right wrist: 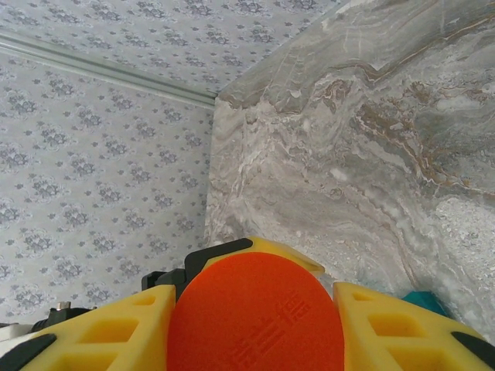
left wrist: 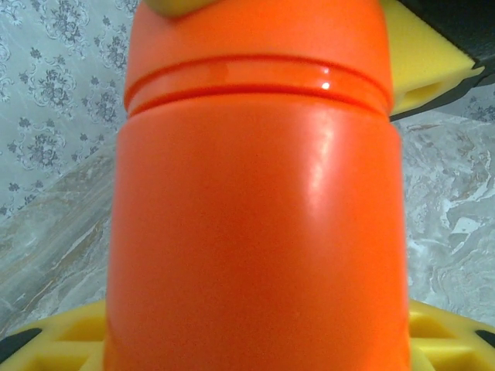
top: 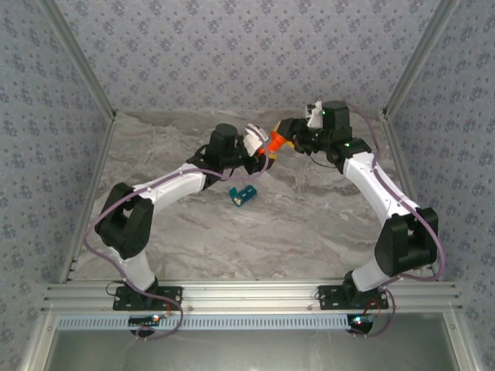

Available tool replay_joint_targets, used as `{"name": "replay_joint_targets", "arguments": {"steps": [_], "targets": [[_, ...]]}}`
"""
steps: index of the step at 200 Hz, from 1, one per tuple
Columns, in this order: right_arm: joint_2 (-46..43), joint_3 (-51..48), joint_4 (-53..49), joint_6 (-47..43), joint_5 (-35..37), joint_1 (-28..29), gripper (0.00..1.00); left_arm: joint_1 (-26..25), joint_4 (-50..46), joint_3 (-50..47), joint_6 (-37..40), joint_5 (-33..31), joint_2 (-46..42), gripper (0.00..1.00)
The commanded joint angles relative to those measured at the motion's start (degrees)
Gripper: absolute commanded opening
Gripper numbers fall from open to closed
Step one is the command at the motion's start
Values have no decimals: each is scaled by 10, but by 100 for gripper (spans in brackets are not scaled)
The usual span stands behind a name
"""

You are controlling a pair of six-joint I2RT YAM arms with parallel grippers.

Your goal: Sort the pills into containers

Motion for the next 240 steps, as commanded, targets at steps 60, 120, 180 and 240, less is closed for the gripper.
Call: {"name": "replay_joint_targets", "arguments": {"steps": [60,120,180,240], "targets": [[-49,54,-31,-56,-94,-58,81,33,122,-8,-120,149,-19,0],[-25,86,-73,-210,-182,-99,82,55,116,20,-164,255,-4,0],[0,132,-140,-313,-238,-71,82,60,95,59,-192,334,20,0],[24,141,-149,-319,-230,-56,80,59,89,65,-194,340,24,0]]}}
